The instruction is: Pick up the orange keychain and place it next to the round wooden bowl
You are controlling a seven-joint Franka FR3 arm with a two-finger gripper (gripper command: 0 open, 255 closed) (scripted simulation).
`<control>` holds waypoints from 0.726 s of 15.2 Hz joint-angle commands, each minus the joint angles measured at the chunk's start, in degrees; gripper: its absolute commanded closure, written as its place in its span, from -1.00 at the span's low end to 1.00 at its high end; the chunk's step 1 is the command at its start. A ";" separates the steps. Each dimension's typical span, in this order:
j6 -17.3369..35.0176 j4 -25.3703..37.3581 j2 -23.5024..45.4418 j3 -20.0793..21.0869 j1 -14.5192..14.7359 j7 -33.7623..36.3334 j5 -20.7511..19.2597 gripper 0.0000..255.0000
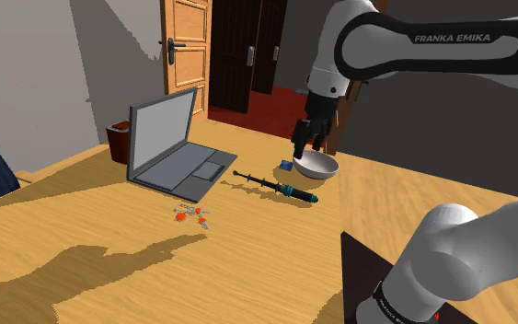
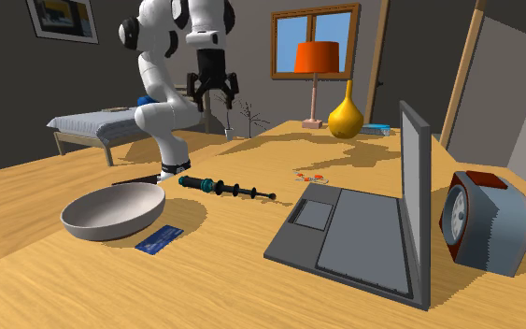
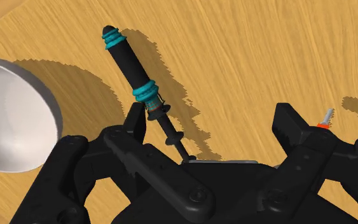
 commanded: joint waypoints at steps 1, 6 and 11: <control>3.05 -0.09 2.86 1.70 0.82 1.48 0.89 -1.00; 10.01 0.31 10.16 5.77 2.60 4.98 2.40 -1.00; 16.44 2.46 18.67 9.72 4.00 8.71 2.68 -1.00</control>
